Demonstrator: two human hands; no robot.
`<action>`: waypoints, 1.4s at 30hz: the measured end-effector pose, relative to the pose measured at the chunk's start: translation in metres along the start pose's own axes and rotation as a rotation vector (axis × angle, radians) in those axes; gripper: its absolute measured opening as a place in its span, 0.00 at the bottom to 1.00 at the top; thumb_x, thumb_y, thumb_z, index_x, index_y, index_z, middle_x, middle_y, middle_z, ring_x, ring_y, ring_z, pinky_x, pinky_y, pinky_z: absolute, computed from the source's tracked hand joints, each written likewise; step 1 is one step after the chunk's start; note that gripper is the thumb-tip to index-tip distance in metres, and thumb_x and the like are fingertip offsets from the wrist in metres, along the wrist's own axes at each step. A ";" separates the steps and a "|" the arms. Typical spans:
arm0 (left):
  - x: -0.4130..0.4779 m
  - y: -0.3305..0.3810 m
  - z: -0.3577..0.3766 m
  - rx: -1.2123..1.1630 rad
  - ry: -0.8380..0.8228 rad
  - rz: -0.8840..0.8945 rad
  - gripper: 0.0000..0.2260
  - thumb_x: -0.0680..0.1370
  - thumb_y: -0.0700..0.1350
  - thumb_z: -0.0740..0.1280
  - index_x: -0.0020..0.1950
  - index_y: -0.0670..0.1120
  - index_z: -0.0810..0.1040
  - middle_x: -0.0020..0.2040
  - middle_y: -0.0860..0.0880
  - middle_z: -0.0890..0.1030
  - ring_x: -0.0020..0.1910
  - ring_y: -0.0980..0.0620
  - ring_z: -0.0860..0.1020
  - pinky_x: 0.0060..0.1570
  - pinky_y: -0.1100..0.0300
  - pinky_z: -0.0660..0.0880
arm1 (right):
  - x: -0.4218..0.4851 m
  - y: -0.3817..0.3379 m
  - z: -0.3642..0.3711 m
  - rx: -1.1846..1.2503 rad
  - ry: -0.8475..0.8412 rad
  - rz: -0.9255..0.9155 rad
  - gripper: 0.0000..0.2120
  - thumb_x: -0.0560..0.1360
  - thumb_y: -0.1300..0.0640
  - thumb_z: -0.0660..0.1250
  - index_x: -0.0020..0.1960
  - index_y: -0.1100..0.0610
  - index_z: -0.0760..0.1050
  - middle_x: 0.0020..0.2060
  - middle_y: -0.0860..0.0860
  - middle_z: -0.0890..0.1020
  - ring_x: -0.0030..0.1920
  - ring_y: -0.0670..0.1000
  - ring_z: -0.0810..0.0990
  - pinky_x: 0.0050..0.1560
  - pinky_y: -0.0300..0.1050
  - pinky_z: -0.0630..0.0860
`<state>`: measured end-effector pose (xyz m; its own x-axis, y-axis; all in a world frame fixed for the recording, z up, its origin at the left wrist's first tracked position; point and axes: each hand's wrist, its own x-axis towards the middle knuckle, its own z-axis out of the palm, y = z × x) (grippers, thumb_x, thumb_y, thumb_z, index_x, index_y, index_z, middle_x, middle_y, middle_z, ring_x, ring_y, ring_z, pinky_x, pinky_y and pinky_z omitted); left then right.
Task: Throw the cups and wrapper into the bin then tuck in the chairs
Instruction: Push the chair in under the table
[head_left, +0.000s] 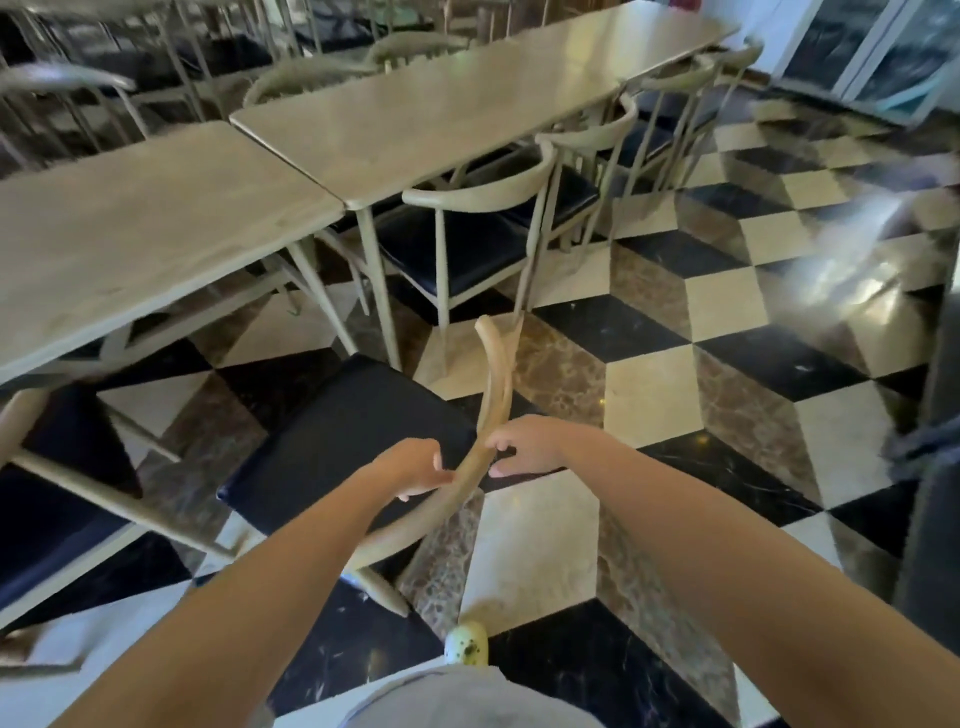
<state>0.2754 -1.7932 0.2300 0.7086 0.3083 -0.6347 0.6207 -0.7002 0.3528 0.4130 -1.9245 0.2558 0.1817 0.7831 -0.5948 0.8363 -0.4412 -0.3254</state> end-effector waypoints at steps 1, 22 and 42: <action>0.007 -0.006 0.001 0.007 0.023 -0.008 0.20 0.78 0.56 0.63 0.61 0.41 0.75 0.55 0.45 0.80 0.50 0.46 0.79 0.48 0.57 0.74 | 0.010 0.000 -0.006 -0.033 0.031 -0.039 0.19 0.79 0.50 0.61 0.65 0.59 0.72 0.60 0.57 0.78 0.60 0.58 0.76 0.61 0.52 0.73; -0.005 0.005 0.084 -0.167 0.300 -0.417 0.19 0.76 0.56 0.65 0.66 0.52 0.73 0.59 0.52 0.79 0.59 0.49 0.77 0.61 0.54 0.72 | 0.122 0.048 -0.001 -0.622 -0.106 -0.627 0.24 0.74 0.35 0.61 0.59 0.53 0.73 0.52 0.50 0.81 0.52 0.54 0.79 0.56 0.51 0.73; 0.034 -0.074 -0.008 -0.035 0.076 -0.463 0.27 0.75 0.63 0.63 0.66 0.47 0.74 0.58 0.48 0.80 0.55 0.48 0.77 0.57 0.55 0.75 | 0.226 0.046 -0.080 -0.662 0.003 -0.709 0.21 0.74 0.39 0.65 0.59 0.53 0.74 0.53 0.49 0.79 0.54 0.51 0.75 0.61 0.49 0.68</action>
<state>0.2564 -1.7257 0.1882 0.3767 0.6301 -0.6791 0.8871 -0.4564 0.0686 0.5338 -1.7327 0.1658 -0.4765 0.7739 -0.4171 0.8738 0.4693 -0.1276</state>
